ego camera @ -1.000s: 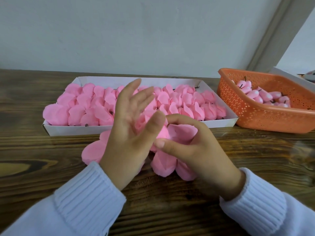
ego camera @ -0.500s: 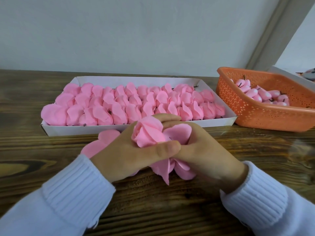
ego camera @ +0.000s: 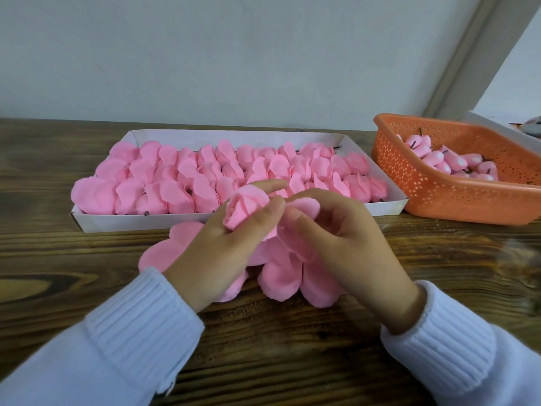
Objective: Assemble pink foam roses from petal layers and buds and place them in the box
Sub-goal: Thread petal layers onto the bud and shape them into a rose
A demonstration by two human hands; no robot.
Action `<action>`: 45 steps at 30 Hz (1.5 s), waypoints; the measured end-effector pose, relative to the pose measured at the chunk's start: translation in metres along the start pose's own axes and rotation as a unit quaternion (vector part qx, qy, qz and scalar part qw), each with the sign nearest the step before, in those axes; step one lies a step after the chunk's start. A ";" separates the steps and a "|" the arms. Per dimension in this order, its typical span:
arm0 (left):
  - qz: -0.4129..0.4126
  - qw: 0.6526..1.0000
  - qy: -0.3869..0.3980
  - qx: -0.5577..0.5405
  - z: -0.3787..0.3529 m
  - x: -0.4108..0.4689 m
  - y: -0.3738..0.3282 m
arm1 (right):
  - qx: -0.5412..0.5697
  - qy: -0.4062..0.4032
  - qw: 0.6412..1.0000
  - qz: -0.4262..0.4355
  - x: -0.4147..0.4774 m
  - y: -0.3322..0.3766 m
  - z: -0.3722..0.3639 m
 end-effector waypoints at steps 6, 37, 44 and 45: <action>0.008 1.000 0.007 -0.011 -0.005 0.002 -0.003 | -0.110 -0.064 0.986 0.105 -0.004 0.017 0.008; -0.067 0.996 -0.001 0.050 -0.001 0.001 0.001 | -0.019 -0.037 0.980 0.193 -0.011 0.031 0.001; -0.012 0.997 0.007 -0.071 -0.001 0.007 0.014 | 0.080 0.021 0.992 0.096 -0.003 0.014 -0.007; -0.010 0.997 0.009 -0.079 -0.002 0.007 0.015 | 0.097 0.022 0.992 0.082 -0.003 0.013 -0.008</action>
Point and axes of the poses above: each hand's wrist, its own x-axis towards the middle knuckle, its own z-axis out of the back of the hand, y = z × x, the point moved 8 cm from there along x, towards the middle knuckle, and after that the axes turned 13 degrees about x, right-handed, at the moved point
